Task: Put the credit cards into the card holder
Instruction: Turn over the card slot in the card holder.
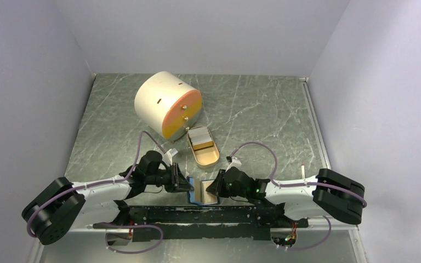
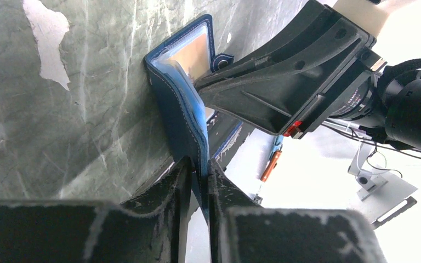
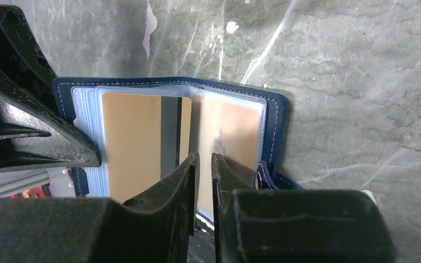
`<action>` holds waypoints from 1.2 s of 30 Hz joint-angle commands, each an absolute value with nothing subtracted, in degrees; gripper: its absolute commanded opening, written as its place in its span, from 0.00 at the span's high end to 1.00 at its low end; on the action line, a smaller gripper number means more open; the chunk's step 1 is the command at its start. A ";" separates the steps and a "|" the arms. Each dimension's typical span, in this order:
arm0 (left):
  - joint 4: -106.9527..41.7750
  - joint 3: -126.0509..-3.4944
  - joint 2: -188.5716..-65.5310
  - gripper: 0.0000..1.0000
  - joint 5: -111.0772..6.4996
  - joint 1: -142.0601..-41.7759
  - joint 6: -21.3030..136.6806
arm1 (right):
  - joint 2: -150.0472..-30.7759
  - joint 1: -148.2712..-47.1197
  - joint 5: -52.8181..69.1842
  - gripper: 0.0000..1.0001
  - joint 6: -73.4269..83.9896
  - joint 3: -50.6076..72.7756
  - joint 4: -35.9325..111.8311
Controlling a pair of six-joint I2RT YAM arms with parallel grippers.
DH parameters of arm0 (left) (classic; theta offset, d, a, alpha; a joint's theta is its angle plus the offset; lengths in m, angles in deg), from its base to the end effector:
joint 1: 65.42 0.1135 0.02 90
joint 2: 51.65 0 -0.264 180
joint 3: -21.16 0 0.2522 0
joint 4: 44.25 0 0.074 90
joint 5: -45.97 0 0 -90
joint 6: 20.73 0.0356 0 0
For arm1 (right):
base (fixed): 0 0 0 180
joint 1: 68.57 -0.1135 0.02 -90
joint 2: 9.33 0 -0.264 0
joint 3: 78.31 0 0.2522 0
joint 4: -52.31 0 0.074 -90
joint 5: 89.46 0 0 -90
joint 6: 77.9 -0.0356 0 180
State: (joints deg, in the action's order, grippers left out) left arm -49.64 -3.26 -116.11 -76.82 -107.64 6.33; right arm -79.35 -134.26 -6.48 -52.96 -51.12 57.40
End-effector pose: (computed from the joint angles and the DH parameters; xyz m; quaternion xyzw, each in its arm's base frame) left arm 0.1239 -0.1384 0.1304 -0.0238 0.8593 -0.5058 0.0722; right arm 0.0868 0.1816 0.1232 0.0220 0.8962 0.3767 0.2331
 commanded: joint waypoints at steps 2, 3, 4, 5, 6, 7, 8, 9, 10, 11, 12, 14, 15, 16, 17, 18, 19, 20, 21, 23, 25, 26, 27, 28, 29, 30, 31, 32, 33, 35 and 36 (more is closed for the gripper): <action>-52.19 -3.82 -115.45 0.82 -77.11 -107.84 6.65 | -80.08 -134.46 -7.83 0.81 -52.26 -51.28 56.37; -52.72 -3.67 -115.57 0.86 -77.22 -107.81 6.52 | -80.08 -134.44 -7.82 0.81 -52.23 -51.28 56.45; -53.38 -3.46 -115.78 0.89 -77.36 -107.84 6.42 | -80.15 -134.44 -7.80 0.81 -52.18 -51.26 56.47; -54.01 -3.34 -116.07 0.90 -77.54 -107.82 6.31 | -80.21 -134.47 -7.73 0.81 -52.16 -51.24 56.55; -55.08 -3.21 -116.44 0.91 -77.90 -107.79 6.29 | -80.25 -134.42 -7.72 0.81 -52.19 -51.18 56.56; -56.33 -3.04 -116.95 0.91 -78.33 -107.79 6.09 | -80.37 -134.48 -7.64 0.81 -52.12 -51.11 56.64; -58.17 -2.80 -117.73 0.91 -79.07 -107.81 5.74 | -80.49 -134.41 -7.59 0.81 -52.15 -51.15 56.69; -60.40 -2.47 -118.40 0.91 -79.84 -107.80 5.30 | -80.64 -134.45 -7.55 0.81 -52.04 -51.04 56.78; -62.07 -2.23 -119.03 0.91 -80.32 -107.78 4.95 | -80.76 -134.44 -7.50 0.81 -52.05 -51.02 56.89; -63.34 -2.19 -119.67 0.91 -80.67 -107.78 4.71 | -80.88 -134.41 -7.46 0.81 -52.05 -51.03 56.99; -64.31 -2.18 -120.24 0.91 -80.94 -107.78 4.75 | -80.95 -134.42 -7.46 0.81 -51.99 -51.06 57.07; -64.82 -2.38 -121.20 0.91 -81.15 -107.81 5.10 | -81.03 -134.45 -7.37 0.81 -51.98 -51.10 57.34; -64.44 -2.69 -121.64 0.91 -81.03 -107.85 5.63 | -81.17 -134.42 -7.37 0.81 -52.01 -51.10 57.42; -64.07 -2.99 -122.25 0.91 -81.00 -107.83 6.09 | -81.21 -134.40 -7.34 0.81 -51.95 -51.06 57.48; -64.31 -3.26 -122.76 0.91 -81.14 -107.80 6.38 | -81.32 -134.43 -7.27 0.81 -51.86 -51.02 57.59; -64.65 -3.43 -123.32 0.91 -81.43 -107.78 6.58 | -81.54 -134.41 -7.14 0.81 -51.75 -50.94 57.69; -65.01 -3.56 -123.93 0.91 -81.66 -107.78 6.68 | -81.84 -134.46 -7.11 0.81 -51.73 -50.82 57.75; -65.32 -3.77 -124.57 0.91 -81.91 -107.79 6.77 | -82.18 -134.45 -6.98 0.81 -51.69 -50.68 57.85; -65.19 -4.10 -125.12 0.91 -82.02 -107.81 6.96 | -82.50 -134.46 -6.88 0.81 -51.52 -50.52 57.88; -63.58 -4.94 -125.83 0.90 -81.57 -107.79 7.76 | -83.07 -134.48 -6.85 0.81 -51.28 -50.00 57.69; -61.55 -5.73 -125.82 0.88 -80.71 -107.88 8.80 | -83.66 -134.49 -6.75 0.82 -50.96 -49.31 57.18; -60.50 -5.98 -125.51 0.88 -80.35 -107.93 9.33 | -83.94 -134.50 -6.68 0.82 -50.68 -48.93 56.91; -59.65 -6.21 -125.29 0.89 -79.99 -107.89 9.67 | -84.21 -134.52 -6.59 0.82 -50.46 -48.65 56.73; -59.12 -6.41 -125.11 0.91 -79.77 -107.87 9.90 | -84.48 -134.48 -6.58 0.82 -50.36 -48.27 56.57; -58.69 -6.61 -124.98 0.91 -79.65 -107.89 10.08 | -84.74 -134.54 -6.50 0.82 -50.25 -48.09 56.61; -58.73 -6.66 -124.99 0.91 -79.63 -107.92 10.18 | -85.00 -134.50 -6.41 0.82 -50.16 -47.87 56.69; -59.04 -6.71 -125.13 0.91 -79.74 -107.88 10.13 | -85.36 -134.60 -6.28 0.82 -50.02 -47.70 56.73; -59.24 -6.86 -125.43 0.91 -79.83 -107.90 10.11 | -85.58 -134.57 -6.28 0.82 -50.04 -47.35 56.55; -58.80 -7.20 -125.81 0.91 -79.69 -108.01 10.19 | -85.74 -134.64 -6.37 0.82 -49.98 -47.17 56.15; -56.39 -8.31 -126.52 0.91 -78.97 -108.01 10.96 | -85.53 -134.66 -6.72 0.80 -50.00 -47.03 55.05; -54.98 -8.86 -126.68 0.91 -78.37 -108.03 11.52 | -85.10 -134.60 -7.07 0.79 -50.04 -47.02 54.25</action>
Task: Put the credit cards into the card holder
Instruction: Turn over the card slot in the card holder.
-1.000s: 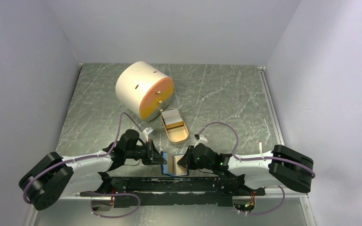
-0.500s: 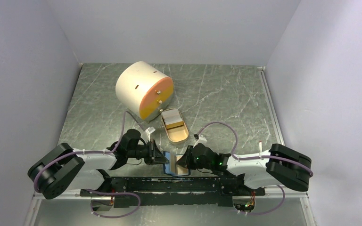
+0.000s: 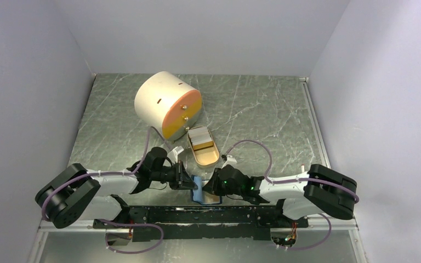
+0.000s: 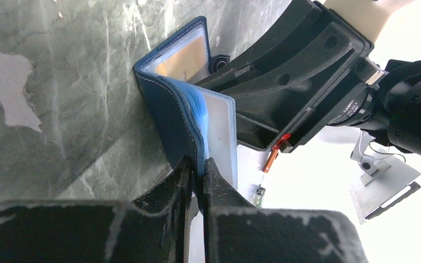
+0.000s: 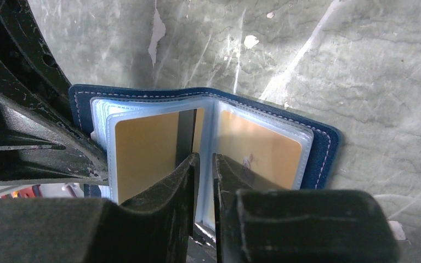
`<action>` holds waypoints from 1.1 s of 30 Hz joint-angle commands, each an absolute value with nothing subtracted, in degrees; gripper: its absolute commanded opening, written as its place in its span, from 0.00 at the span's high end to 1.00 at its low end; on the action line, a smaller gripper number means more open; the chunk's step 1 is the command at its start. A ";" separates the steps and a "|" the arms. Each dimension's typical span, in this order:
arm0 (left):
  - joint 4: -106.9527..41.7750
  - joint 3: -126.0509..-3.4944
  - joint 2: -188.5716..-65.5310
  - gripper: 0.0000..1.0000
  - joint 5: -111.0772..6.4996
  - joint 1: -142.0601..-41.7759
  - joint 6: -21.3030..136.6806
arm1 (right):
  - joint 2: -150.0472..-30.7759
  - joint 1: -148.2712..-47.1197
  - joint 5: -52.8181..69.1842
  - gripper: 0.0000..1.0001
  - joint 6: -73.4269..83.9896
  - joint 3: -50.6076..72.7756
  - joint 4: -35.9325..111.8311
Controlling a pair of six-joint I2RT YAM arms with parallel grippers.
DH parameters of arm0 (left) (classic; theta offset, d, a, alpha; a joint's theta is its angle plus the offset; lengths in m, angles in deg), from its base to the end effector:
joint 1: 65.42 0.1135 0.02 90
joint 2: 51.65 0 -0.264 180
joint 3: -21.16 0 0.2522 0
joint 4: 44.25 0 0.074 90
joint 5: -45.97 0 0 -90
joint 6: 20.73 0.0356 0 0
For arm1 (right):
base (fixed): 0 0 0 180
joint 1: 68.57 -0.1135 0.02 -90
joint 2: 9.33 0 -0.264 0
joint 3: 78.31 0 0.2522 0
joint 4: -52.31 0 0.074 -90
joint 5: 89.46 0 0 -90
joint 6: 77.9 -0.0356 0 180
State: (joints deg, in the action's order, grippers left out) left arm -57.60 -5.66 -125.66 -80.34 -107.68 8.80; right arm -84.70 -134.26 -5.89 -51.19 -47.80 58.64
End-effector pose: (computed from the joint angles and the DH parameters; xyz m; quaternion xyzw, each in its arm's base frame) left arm 0.1368 -0.1528 0.1251 0.0122 0.8510 -0.5210 0.0645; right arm 0.0932 0.1967 0.1229 0.0055 0.8997 0.3695 0.2323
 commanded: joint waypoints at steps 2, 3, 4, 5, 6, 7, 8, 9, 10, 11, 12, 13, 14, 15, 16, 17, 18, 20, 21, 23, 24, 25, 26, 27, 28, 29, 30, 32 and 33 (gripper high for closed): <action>-52.84 -9.65 -126.32 0.91 -77.53 -107.96 12.35 | -83.73 -134.60 -7.88 0.76 -50.11 -47.54 53.43; -52.44 -9.80 -125.88 0.91 -77.38 -108.05 12.40 | -83.14 -134.58 -8.05 0.76 -50.16 -48.07 53.83; -52.30 -9.95 -125.48 0.89 -77.41 -108.05 12.34 | -82.93 -134.64 -8.01 0.75 -50.04 -48.37 54.65; -52.45 -10.05 -125.32 0.88 -77.43 -108.09 12.13 | -83.05 -134.58 -7.93 0.75 -50.04 -48.45 55.28; -52.78 -10.23 -125.22 0.86 -77.50 -108.27 11.80 | -83.62 -134.59 -7.78 0.75 -49.80 -48.20 55.45; -53.09 -10.39 -125.40 0.86 -77.31 -108.51 11.57 | -84.31 -134.59 -7.39 0.75 -49.62 -47.86 55.86; -53.00 -10.80 -125.99 0.85 -77.07 -108.70 11.57 | -85.23 -134.61 -7.09 0.75 -49.52 -47.53 56.39; -52.43 -11.31 -126.78 0.85 -76.85 -108.91 11.84 | -86.09 -134.66 -6.51 0.75 -49.45 -47.24 56.96; -52.11 -11.74 -127.58 0.85 -76.73 -109.09 12.01 | -86.86 -134.66 -6.10 0.76 -49.38 -47.09 57.48; -52.12 -11.90 -128.41 0.84 -76.72 -109.26 11.94 | -87.50 -134.66 -5.79 0.76 -49.42 -46.99 57.85; -52.59 -11.85 -128.98 0.82 -76.65 -109.49 11.74 | -87.92 -134.65 -5.63 0.76 -49.46 -47.05 58.02; -52.79 -11.82 -129.47 0.81 -76.46 -109.74 11.53 | -88.05 -134.62 -5.58 0.76 -49.46 -47.05 58.24; -52.52 -11.99 -129.73 0.81 -75.82 -110.08 11.46 | -88.10 -134.66 -5.65 0.76 -49.43 -47.25 58.39; -52.22 -12.21 -129.92 0.81 -75.29 -110.46 11.56 | -87.95 -134.58 -5.86 0.76 -49.57 -47.43 58.41; -51.76 -12.53 -130.02 0.81 -74.79 -110.75 11.61 | -87.79 -134.63 -5.95 0.76 -49.54 -47.67 58.53; -51.37 -12.88 -130.16 0.83 -74.48 -111.04 11.69 | -87.60 -134.61 -6.04 0.76 -49.60 -47.79 58.60; -50.83 -13.19 -130.33 0.86 -74.04 -111.22 11.74 | -87.48 -134.59 -6.25 0.76 -49.54 -47.83 58.35; -49.56 -13.83 -130.48 0.91 -73.06 -111.45 11.96 | -87.34 -134.66 -6.42 0.75 -49.47 -47.63 57.25; -48.72 -14.10 -130.48 0.91 -72.46 -111.52 12.07 | -87.00 -134.60 -6.56 0.74 -49.55 -47.67 56.39; -45.66 -15.11 -130.44 0.91 -70.74 -111.64 12.73 | -85.29 -134.66 -6.98 0.71 -50.03 -48.07 54.40; -44.18 -15.64 -130.48 0.91 -69.95 -111.67 13.28 | -83.90 -134.64 -7.39 0.69 -50.27 -48.60 53.62; -43.01 -15.98 -130.56 0.91 -69.34 -111.73 13.74 | -82.39 -134.66 -7.99 0.68 -50.52 -49.22 52.87; -42.29 -16.31 -130.64 0.91 -68.89 -111.80 13.88 | -80.66 -134.66 -8.63 0.66 -50.81 -49.70 51.91; -41.91 -16.55 -130.77 0.91 -68.60 -111.89 13.97 | -79.08 -134.66 -9.32 0.65 -51.01 -50.19 51.08; -41.83 -16.71 -131.00 0.91 -68.42 -111.98 13.98 | -77.66 -134.65 -9.71 0.64 -51.06 -50.64 50.31; -41.95 -16.96 -131.56 0.91 -68.50 -112.04 14.12 | -76.50 -134.58 -10.29 0.63 -51.13 -50.97 49.37; -42.14 -17.24 -132.30 0.91 -68.54 -112.23 14.14 | -75.59 -134.57 -10.57 0.63 -50.95 -51.26 49.20; -42.40 -18.04 -134.14 0.91 -69.16 -112.34 14.16 | -74.57 -134.43 -11.10 0.63 -50.58 -51.91 49.28; -42.51 -18.28 -134.99 0.91 -69.39 -112.47 14.16 | -74.21 -134.34 -11.45 0.64 -50.57 -51.93 48.60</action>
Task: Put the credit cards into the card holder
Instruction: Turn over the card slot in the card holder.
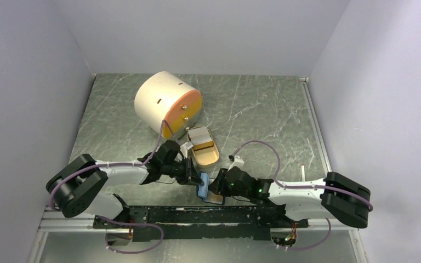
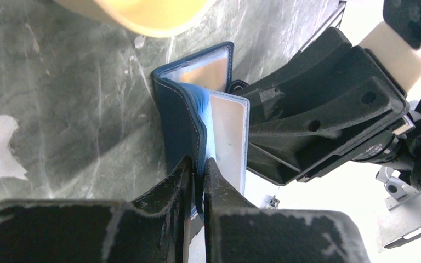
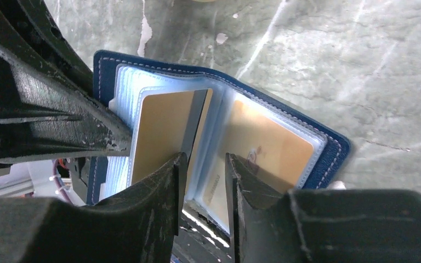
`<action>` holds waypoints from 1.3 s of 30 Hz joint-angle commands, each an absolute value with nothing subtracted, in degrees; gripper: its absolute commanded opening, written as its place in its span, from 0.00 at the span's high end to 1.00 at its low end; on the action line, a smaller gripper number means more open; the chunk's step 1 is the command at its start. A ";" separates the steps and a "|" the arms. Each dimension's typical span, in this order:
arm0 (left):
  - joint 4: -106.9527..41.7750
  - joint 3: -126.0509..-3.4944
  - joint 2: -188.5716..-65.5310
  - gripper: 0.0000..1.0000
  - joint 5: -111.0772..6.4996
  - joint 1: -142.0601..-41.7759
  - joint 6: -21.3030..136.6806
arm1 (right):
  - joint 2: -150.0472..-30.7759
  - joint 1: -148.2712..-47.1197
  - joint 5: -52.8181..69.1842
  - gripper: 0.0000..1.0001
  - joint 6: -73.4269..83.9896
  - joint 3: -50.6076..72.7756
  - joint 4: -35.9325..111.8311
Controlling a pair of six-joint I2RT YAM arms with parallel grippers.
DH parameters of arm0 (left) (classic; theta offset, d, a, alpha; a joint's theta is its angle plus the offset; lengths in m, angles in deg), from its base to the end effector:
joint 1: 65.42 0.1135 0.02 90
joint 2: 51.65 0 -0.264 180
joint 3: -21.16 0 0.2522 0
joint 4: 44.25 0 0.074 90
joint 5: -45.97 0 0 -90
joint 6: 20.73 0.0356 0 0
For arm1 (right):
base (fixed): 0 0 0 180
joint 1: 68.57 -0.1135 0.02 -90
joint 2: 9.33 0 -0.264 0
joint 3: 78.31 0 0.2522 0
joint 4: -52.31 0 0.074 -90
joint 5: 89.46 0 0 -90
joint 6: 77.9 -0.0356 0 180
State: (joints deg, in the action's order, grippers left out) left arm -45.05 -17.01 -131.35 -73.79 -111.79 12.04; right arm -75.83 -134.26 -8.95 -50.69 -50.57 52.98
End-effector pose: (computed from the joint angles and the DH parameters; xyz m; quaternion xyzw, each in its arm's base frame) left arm 0.1536 -0.1867 0.1376 0.0234 0.8847 -0.4609 0.0657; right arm 0.0866 0.1774 0.1304 0.0135 0.8967 0.3605 0.2565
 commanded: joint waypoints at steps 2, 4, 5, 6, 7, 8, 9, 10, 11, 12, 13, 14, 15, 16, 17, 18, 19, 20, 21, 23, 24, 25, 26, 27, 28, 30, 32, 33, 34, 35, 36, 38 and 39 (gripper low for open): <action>-42.40 -18.94 -136.12 0.91 -69.50 -112.73 14.18 | -72.95 -134.33 -12.60 0.64 -50.58 -51.48 45.75; -41.89 -19.40 -136.59 0.91 -69.26 -113.06 14.16 | -70.45 -134.27 -13.25 0.64 -50.65 -52.06 44.71; -41.49 -19.67 -136.70 0.91 -69.06 -113.06 14.25 | -69.20 -134.23 -13.60 0.64 -50.80 -52.33 44.24; -41.08 -19.94 -136.57 0.91 -68.95 -113.13 14.26 | -67.99 -134.22 -13.87 0.64 -50.91 -52.56 43.53; -40.62 -20.14 -136.42 0.91 -68.65 -113.19 14.25 | -66.95 -134.22 -14.14 0.64 -51.04 -52.40 42.39; -40.07 -20.41 -136.26 0.91 -68.36 -113.28 14.25 | -65.77 -134.24 -14.30 0.64 -51.16 -52.15 41.00; -39.49 -20.58 -135.87 0.91 -67.99 -113.37 14.33 | -64.50 -134.23 -14.38 0.64 -51.19 -52.01 40.13; -38.61 -20.93 -135.60 0.91 -67.22 -113.51 14.38 | -63.38 -134.22 -14.24 0.65 -51.33 -51.94 39.63; -37.57 -21.30 -135.12 0.91 -66.58 -113.65 14.53 | -62.45 -134.24 -14.06 0.66 -51.46 -51.79 39.36; -36.41 -21.71 -134.72 0.91 -66.25 -113.67 14.93 | -61.90 -134.25 -14.20 0.67 -51.59 -51.31 38.61; -35.10 -22.20 -134.18 0.91 -66.01 -113.68 15.21 | -61.54 -134.22 -15.39 0.68 -51.70 -50.69 36.17; -33.94 -22.59 -133.41 0.91 -65.87 -113.67 15.29 | -61.48 -134.22 -16.27 0.70 -51.71 -50.29 34.92; -33.34 -22.73 -132.17 0.91 -66.10 -113.67 15.38 | -61.68 -134.22 -16.78 0.72 -51.45 -50.34 34.75; -33.16 -22.77 -131.18 0.91 -66.21 -113.67 15.25 | -62.01 -134.15 -16.82 0.73 -51.03 -50.66 35.66; -32.98 -22.75 -130.11 0.91 -66.40 -113.67 15.00 | -62.67 -134.14 -16.48 0.75 -50.83 -50.93 36.81; -32.87 -22.75 -129.00 0.91 -66.68 -113.67 14.69 | -63.86 -134.18 -15.85 0.75 -50.53 -51.00 38.22; -32.83 -22.63 -127.92 0.91 -67.05 -113.67 14.36 | -65.29 -134.14 -15.51 0.76 -50.26 -50.83 39.48; -33.03 -22.52 -126.94 0.91 -67.57 -113.68 14.08 | -67.20 -134.12 -15.27 0.76 -50.04 -50.41 40.42; -33.55 -22.09 -126.09 0.91 -68.11 -113.67 13.69 | -70.00 -134.20 -14.67 0.77 -49.66 -49.98 41.76; -35.77 -21.12 -125.18 0.91 -69.47 -113.67 12.80 | -74.05 -134.41 -13.28 0.77 -48.74 -49.20 45.38; -37.01 -20.72 -125.36 0.91 -70.05 -113.75 12.44 | -75.91 -134.48 -12.70 0.77 -48.54 -48.89 47.39; -38.28 -20.44 -125.99 0.91 -70.90 -113.76 12.14 | -77.62 -134.52 -12.00 0.78 -48.32 -48.83 49.33; -38.98 -20.43 -127.10 0.91 -71.66 -113.76 12.06 | -79.18 -134.49 -11.42 0.78 -48.31 -48.75 51.13; -39.70 -20.43 -128.39 0.91 -72.30 -113.78 12.05 | -80.43 -134.52 -10.92 0.78 -48.31 -48.65 52.40; -40.87 -20.35 -129.39 0.91 -72.87 -113.83 11.87 | -81.44 -134.49 -10.34 0.78 -47.98 -48.75 53.79; -42.77 -20.35 -131.02 0.91 -73.14 -114.14 11.37 | -83.27 -134.42 -10.00 0.78 -47.59 -48.67 55.05; -41.79 -21.26 -132.25 0.91 -72.21 -114.26 11.84 | -84.56 -134.35 -10.15 0.77 -46.83 -47.89 54.37; -41.75 -21.64 -132.69 0.91 -72.11 -114.40 12.13 | -84.98 -134.34 -10.44 0.77 -46.66 -47.65 54.11; -41.85 -21.89 -133.00 0.91 -72.04 -114.60 12.29 | -85.27 -134.31 -10.44 0.77 -46.59 -47.52 54.28; -41.72 -21.99 -133.30 0.91 -71.84 -114.78 12.39 | -85.42 -134.32 -10.49 0.77 -46.52 -47.44 54.20; -41.47 -21.97 -133.35 0.91 -71.56 -114.85 12.40 | -85.43 -134.31 -10.76 0.77 -46.48 -47.08 53.18; -40.32 -21.75 -133.15 0.91 -70.38 -114.90 12.40 | -84.52 -134.32 -11.69 0.75 -46.77 -46.32 49.59; -39.23 -21.75 -133.24 0.91 -69.49 -114.86 12.45 | -83.50 -134.31 -12.20 0.74 -46.86 -46.38 48.36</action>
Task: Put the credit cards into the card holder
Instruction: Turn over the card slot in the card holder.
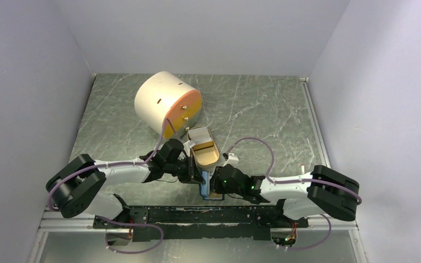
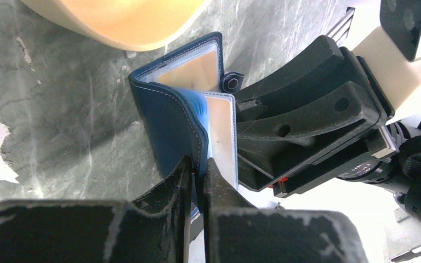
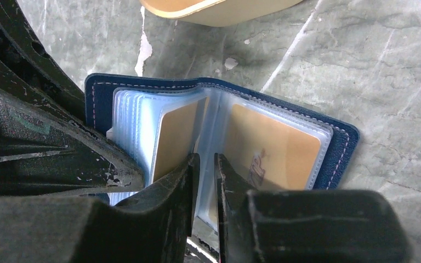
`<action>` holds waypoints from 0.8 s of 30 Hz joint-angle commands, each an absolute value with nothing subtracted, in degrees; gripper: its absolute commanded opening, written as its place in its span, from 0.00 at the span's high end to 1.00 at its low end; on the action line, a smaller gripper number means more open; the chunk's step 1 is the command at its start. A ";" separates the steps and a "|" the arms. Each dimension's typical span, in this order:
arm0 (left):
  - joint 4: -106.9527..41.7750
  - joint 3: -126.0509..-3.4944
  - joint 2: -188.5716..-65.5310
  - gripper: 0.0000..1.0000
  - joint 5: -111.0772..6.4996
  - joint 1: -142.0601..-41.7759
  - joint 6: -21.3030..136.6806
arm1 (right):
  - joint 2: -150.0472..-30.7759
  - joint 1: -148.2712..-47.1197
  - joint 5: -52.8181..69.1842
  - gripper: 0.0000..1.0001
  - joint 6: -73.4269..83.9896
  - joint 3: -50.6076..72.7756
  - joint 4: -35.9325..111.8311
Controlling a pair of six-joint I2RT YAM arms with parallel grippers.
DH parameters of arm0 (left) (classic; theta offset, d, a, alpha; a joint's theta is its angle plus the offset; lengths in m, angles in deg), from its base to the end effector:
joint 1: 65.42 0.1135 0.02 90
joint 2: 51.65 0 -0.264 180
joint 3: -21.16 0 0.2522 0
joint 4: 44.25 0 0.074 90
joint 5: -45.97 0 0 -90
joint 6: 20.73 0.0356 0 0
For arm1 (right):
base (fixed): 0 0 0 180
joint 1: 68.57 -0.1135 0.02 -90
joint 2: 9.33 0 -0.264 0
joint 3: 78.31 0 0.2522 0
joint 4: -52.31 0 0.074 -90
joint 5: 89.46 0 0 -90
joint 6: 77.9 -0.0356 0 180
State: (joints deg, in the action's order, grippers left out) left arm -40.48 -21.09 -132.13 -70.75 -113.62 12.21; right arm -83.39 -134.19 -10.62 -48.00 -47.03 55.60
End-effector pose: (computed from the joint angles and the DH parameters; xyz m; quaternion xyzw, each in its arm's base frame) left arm 0.1567 -0.1993 0.1470 0.0250 0.8934 -0.4426 0.0724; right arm 0.0957 0.1945 0.1268 -0.0019 0.9011 0.3378 0.2720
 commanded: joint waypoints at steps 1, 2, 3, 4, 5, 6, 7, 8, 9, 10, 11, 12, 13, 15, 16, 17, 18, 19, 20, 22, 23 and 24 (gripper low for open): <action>-37.66 -22.12 -133.52 0.91 -68.52 -114.90 12.76 | -82.50 -134.31 -12.48 0.73 -46.77 -47.24 48.09; -35.55 -22.90 -134.06 0.91 -67.58 -115.07 13.33 | -81.55 -134.27 -12.31 0.71 -46.27 -48.14 49.31; -33.24 -24.09 -135.02 0.91 -66.81 -115.22 14.11 | -81.20 -134.11 -11.84 0.71 -45.69 -48.75 49.92; -30.71 -25.47 -135.96 0.91 -66.00 -115.29 15.20 | -81.38 -133.98 -11.73 0.71 -45.70 -48.78 49.56; -28.89 -26.42 -137.03 0.91 -65.78 -115.38 15.72 | -81.73 -133.94 -11.68 0.71 -45.46 -48.45 48.78; -27.81 -26.95 -137.59 0.91 -65.60 -115.49 15.77 | -82.01 -133.96 -11.91 0.70 -45.21 -47.77 47.46; -27.99 -26.93 -137.75 0.91 -65.57 -115.58 15.69 | -82.05 -133.94 -12.26 0.71 -45.20 -47.17 46.34; -28.43 -26.62 -137.60 0.91 -65.40 -115.67 15.48 | -81.66 -134.00 -12.36 0.70 -45.15 -46.92 45.84; -28.28 -26.44 -137.57 0.91 -64.99 -115.83 15.33 | -81.05 -133.90 -12.39 0.70 -44.99 -47.01 45.69; -27.30 -26.60 -137.81 0.91 -64.30 -115.87 15.37 | -80.31 -133.83 -12.35 0.69 -44.73 -47.20 45.59; -26.33 -26.96 -138.30 0.91 -63.87 -115.93 15.63 | -79.85 -133.45 -11.92 0.67 -43.98 -47.02 44.81; -25.53 -27.23 -139.08 0.91 -63.56 -115.95 15.84 | -79.56 -132.73 -11.52 0.66 -43.27 -46.54 43.29; -25.25 -27.31 -139.47 0.91 -63.54 -115.97 15.91 | -79.04 -132.16 -11.53 0.66 -42.99 -46.16 41.67; -25.42 -27.09 -140.06 0.91 -63.49 -116.04 15.64 | -77.13 -131.59 -12.34 0.66 -42.82 -45.99 39.09; -25.47 -27.13 -140.25 0.91 -63.49 -116.15 15.46 | -75.14 -131.45 -12.59 0.65 -42.87 -46.07 38.12; -25.47 -27.25 -140.49 0.91 -63.38 -116.15 15.44 | -73.74 -131.28 -12.78 0.65 -42.82 -46.28 37.38; -25.35 -27.43 -140.83 0.91 -63.13 -116.13 15.49 | -72.37 -131.19 -13.11 0.65 -42.94 -46.41 36.54; -25.24 -27.75 -141.37 0.91 -63.04 -116.19 15.54 | -71.20 -131.18 -13.73 0.64 -43.11 -46.32 35.31; -25.06 -27.95 -141.83 0.91 -62.97 -116.18 15.61 | -70.28 -131.13 -14.23 0.64 -43.18 -46.04 33.79; -25.15 -28.11 -142.75 0.91 -63.35 -116.22 15.50 | -68.53 -130.86 -15.15 0.63 -43.20 -45.14 30.04; -25.38 -28.04 -142.93 0.91 -63.67 -116.27 15.41 | -67.26 -130.78 -15.83 0.63 -43.39 -44.74 27.14; -25.58 -27.95 -142.85 0.91 -63.96 -116.30 15.25 | -65.87 -130.74 -16.91 0.63 -43.72 -44.22 24.78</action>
